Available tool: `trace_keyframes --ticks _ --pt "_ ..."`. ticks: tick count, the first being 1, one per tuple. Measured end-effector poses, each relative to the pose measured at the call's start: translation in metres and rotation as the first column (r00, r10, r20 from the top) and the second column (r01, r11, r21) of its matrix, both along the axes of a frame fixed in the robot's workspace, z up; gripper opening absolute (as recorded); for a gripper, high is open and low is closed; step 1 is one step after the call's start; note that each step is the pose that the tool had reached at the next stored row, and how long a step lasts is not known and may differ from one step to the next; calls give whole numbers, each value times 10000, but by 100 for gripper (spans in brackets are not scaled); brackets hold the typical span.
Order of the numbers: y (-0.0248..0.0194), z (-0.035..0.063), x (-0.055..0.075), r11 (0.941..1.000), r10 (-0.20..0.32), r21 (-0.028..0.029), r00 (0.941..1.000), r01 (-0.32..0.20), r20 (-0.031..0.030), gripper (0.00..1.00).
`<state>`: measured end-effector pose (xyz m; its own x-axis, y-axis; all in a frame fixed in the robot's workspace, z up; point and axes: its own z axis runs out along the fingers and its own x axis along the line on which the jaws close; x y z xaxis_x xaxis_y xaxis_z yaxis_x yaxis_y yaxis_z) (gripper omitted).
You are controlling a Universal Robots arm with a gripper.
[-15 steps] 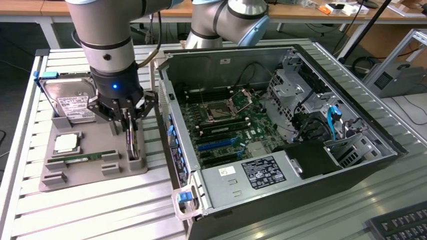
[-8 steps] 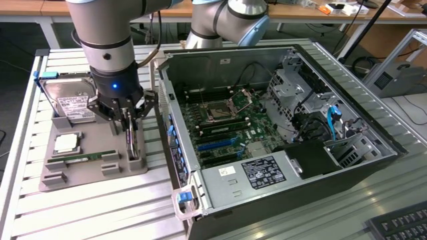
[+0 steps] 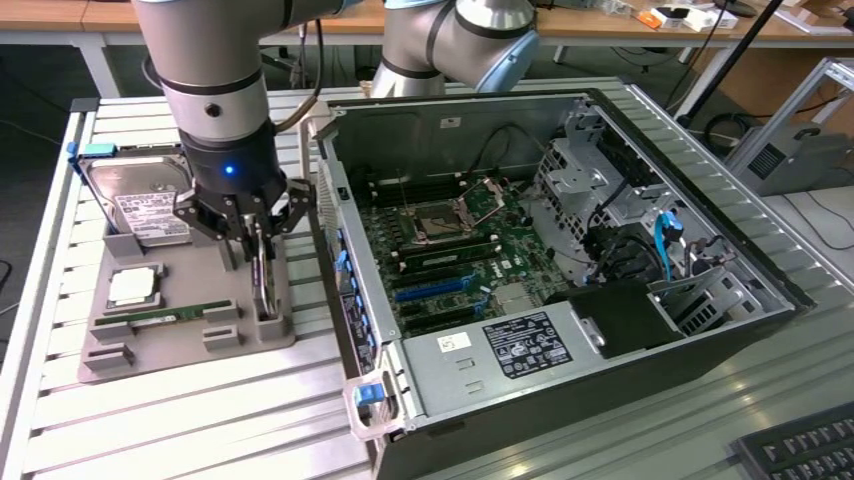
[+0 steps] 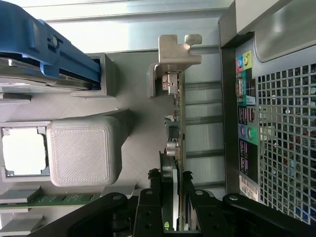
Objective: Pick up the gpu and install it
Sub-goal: 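Pick up the gpu and move the gpu toward the slot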
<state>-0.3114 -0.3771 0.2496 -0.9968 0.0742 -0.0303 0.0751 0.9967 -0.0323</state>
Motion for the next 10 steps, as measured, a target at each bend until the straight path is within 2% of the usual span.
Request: trace_keyframes --ticks 10 --pt "0 33 0 10000 0 3 10000 0 -1 27"
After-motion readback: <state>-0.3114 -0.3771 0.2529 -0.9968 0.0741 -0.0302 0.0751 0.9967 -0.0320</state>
